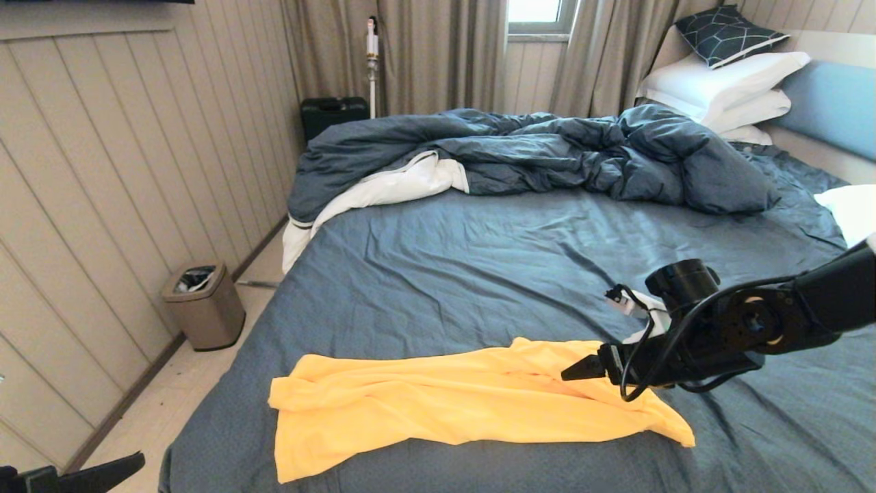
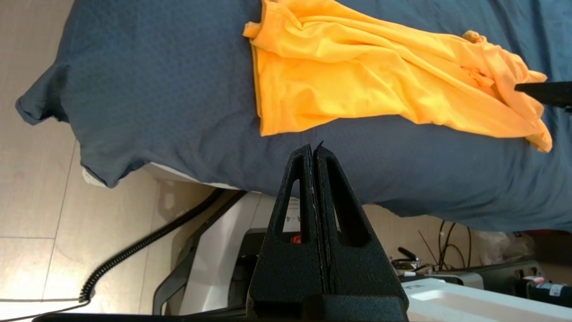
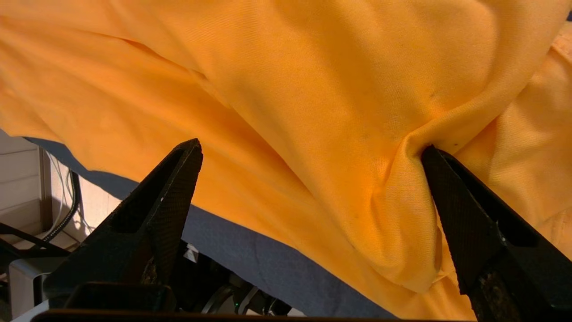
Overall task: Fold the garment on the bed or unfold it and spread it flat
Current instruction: Fold the yellow T-shirt
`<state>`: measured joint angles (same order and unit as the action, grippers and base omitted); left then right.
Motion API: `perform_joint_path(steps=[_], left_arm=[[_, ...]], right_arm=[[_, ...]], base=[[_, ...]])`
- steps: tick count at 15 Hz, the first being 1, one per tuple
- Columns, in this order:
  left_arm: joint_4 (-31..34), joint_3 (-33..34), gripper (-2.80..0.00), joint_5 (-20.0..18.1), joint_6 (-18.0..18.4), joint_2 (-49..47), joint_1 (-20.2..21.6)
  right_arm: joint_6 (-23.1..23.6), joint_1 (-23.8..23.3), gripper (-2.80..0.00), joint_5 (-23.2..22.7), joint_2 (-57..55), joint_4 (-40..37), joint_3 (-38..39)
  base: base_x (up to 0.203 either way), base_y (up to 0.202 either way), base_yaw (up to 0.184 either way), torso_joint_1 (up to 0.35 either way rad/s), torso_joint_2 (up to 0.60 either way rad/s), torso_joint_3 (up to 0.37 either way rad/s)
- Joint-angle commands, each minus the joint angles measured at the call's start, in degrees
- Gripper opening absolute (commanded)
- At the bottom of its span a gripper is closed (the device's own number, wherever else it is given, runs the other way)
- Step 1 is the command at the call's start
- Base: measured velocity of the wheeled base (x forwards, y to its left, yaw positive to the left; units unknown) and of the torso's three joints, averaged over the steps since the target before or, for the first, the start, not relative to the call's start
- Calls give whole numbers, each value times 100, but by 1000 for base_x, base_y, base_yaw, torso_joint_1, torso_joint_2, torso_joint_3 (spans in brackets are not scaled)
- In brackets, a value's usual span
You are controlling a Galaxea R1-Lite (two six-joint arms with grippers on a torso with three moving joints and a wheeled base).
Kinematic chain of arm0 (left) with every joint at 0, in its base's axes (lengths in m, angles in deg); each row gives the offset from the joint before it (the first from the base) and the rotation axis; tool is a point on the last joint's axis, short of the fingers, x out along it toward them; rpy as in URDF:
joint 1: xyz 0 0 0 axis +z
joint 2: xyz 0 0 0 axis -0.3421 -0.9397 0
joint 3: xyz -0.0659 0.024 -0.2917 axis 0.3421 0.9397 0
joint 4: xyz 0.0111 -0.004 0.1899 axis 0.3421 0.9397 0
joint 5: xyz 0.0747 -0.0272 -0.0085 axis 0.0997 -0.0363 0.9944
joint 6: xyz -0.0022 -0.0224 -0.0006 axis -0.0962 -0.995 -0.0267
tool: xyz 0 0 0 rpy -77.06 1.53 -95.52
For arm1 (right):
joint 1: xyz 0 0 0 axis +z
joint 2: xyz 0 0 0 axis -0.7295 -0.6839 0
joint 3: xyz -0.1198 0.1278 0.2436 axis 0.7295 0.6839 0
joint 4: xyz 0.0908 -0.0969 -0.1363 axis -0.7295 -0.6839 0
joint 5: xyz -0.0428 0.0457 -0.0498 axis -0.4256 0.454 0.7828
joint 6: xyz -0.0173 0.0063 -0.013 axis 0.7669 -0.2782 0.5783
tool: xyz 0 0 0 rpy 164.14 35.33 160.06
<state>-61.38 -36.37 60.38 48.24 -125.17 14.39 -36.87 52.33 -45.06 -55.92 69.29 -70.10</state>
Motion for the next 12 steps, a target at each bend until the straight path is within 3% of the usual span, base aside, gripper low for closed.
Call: perform_joint_path(steps=[1, 2, 12], left_arm=[[3, -5, -280, -101, -25, -20, -1], [3, -5, -280, -163, -55, -25, -1], [-6, 74, -280, -263, -64, -34, -1]], right_arm=[[0, 14, 0, -16, -107, 11, -44], [-3, 28, -280, -16, -180, 12, -90], [-15, 304, -280, 63, 88, 22, 27]], base=[[0, 0, 0, 0, 0, 0], [0, 0, 0, 0, 0, 0], [0, 0, 0, 0, 0, 0]])
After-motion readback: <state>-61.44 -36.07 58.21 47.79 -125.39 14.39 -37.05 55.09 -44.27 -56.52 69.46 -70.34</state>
